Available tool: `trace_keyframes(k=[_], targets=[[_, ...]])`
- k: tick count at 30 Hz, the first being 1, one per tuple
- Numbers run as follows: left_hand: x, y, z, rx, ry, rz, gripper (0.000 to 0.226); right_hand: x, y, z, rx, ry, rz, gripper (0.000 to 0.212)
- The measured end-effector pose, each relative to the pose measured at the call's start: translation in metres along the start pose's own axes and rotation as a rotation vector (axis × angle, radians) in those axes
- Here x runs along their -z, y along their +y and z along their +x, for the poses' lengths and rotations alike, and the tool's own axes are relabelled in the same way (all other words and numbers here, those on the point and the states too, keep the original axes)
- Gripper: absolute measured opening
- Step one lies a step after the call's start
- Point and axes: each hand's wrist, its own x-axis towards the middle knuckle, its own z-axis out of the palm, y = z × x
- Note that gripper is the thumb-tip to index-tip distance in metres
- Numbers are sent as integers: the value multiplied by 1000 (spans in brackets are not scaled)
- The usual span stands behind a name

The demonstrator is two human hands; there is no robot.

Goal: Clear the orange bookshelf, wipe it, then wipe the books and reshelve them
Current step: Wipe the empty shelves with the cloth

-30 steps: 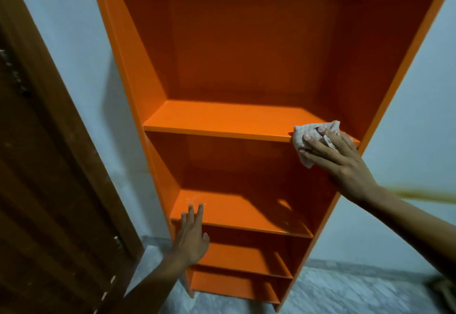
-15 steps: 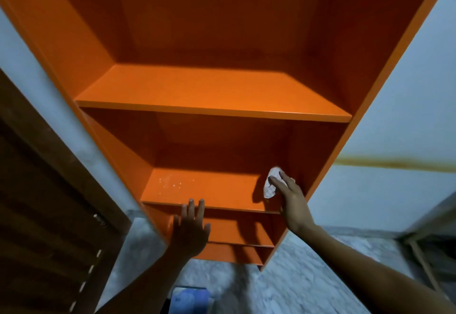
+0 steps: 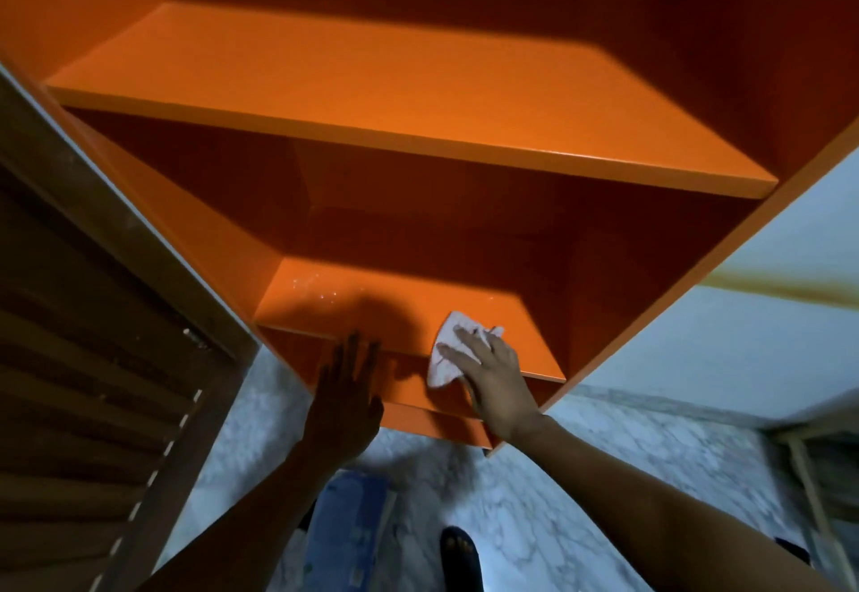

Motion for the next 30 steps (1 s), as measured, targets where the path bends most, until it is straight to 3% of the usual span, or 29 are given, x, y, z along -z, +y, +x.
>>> trace_keyframes(k=[2, 4, 8, 12, 16, 18, 22, 24, 30], targets=[[2, 1, 0, -17, 22, -1, 86, -2, -11, -4, 173, 38, 63, 49], [4, -1, 0, -52, 36, -10, 87, 5, -23, -2, 271, 70, 232, 39], [5, -14, -4, -72, 60, -26, 80, 27, -23, 16, 279, 180, 445, 28], [-4, -20, -2, -71, 95, -13, 75, 47, 8, 53, -219, 326, 268, 38], [-12, -20, 0, -47, 128, -42, 72, 60, 37, 80, -759, 101, 549, 32], [-14, -21, 1, -40, 135, -47, 70, 57, 42, 83, -828, -23, 555, 37], [-14, -20, 2, -26, 138, -47, 68, 35, 33, 81, -489, -30, 150, 57], [-14, -21, 2, -26, 140, -49, 68, 13, 26, 73, -347, -47, -50, 57], [-5, -33, 2, -16, 168, -58, 67, -18, -18, 44, 122, -58, 4, 38]])
